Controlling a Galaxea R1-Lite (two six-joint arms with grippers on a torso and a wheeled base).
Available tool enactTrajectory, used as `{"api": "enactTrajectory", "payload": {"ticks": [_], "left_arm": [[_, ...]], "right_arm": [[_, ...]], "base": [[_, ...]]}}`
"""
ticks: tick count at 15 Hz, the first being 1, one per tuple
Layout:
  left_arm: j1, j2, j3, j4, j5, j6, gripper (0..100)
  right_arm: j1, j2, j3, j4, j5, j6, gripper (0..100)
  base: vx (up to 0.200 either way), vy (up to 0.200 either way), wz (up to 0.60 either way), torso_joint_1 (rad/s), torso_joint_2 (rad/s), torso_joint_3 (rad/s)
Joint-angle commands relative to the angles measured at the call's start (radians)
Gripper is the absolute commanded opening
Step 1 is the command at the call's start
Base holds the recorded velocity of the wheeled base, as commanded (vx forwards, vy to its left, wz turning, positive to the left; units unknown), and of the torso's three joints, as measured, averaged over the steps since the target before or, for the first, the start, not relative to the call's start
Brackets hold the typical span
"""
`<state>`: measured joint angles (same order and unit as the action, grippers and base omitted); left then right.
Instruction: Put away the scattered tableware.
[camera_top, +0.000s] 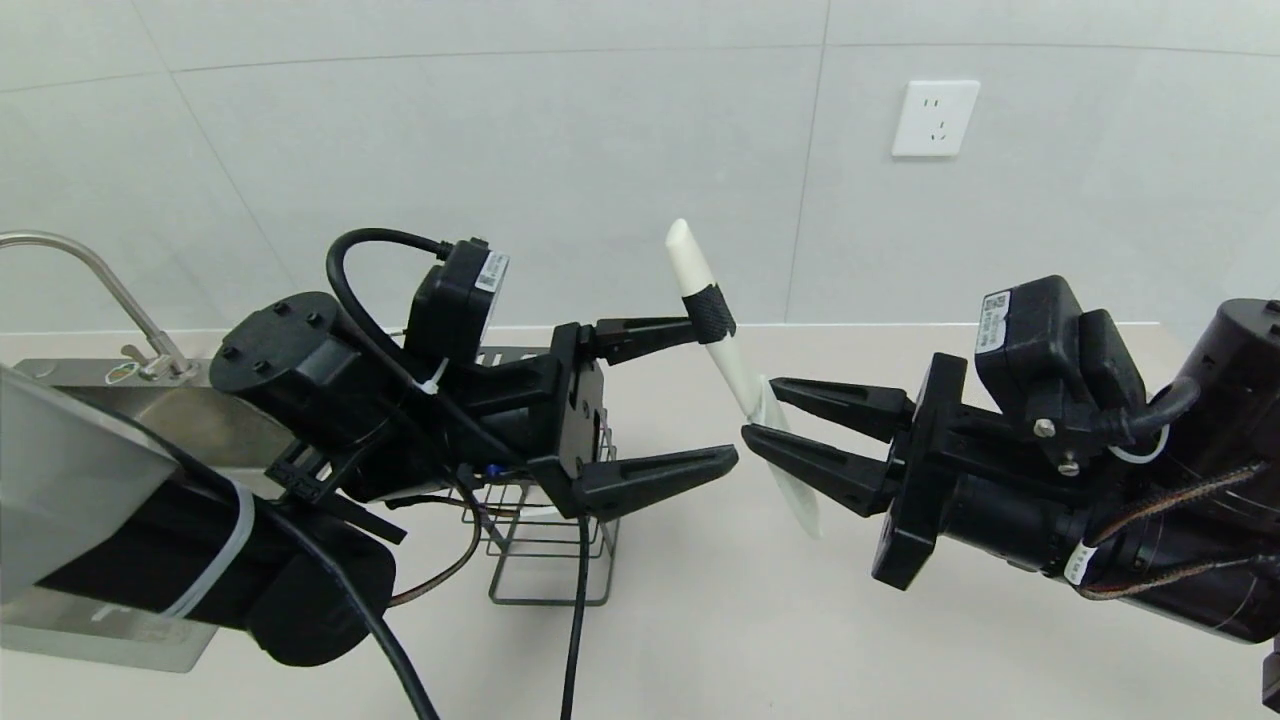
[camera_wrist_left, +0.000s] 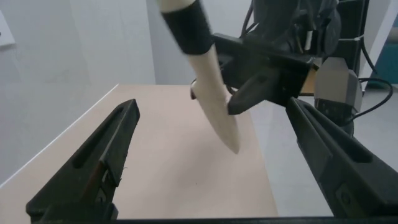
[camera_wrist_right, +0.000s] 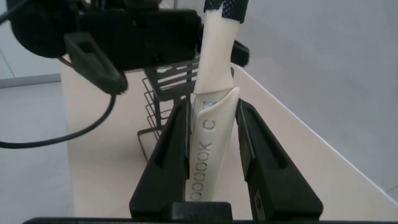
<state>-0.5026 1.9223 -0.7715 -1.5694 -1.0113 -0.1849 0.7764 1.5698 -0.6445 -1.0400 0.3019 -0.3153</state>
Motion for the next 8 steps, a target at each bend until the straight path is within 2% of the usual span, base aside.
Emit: {"api": "enactTrajectory", "payload": {"ticks": [1,7,8], "left_arm": [[-0.008,0.007,-0.034,-0.001,0.0,-0.002,100],[-0.034,0.0,-0.097,-0.001,0.005,-0.034,100],[-0.036,-0.003,-0.097,-0.001,0.014,-0.053,100]], "right_arm": [[0.007,-0.002,0.0,0.0,0.0,-0.001,0],[0.014,-0.002,0.005,0.0,0.006,-0.001,0],[0.014,-0.004,0.005,0.0,0.006,-0.001,0]], "base": [[0.0,0.0,0.0,0.0,0.0,0.0],[0.0,0.0,0.0,0.0,0.0,0.0],[0.0,0.0,0.0,0.0,0.0,0.0]]}}
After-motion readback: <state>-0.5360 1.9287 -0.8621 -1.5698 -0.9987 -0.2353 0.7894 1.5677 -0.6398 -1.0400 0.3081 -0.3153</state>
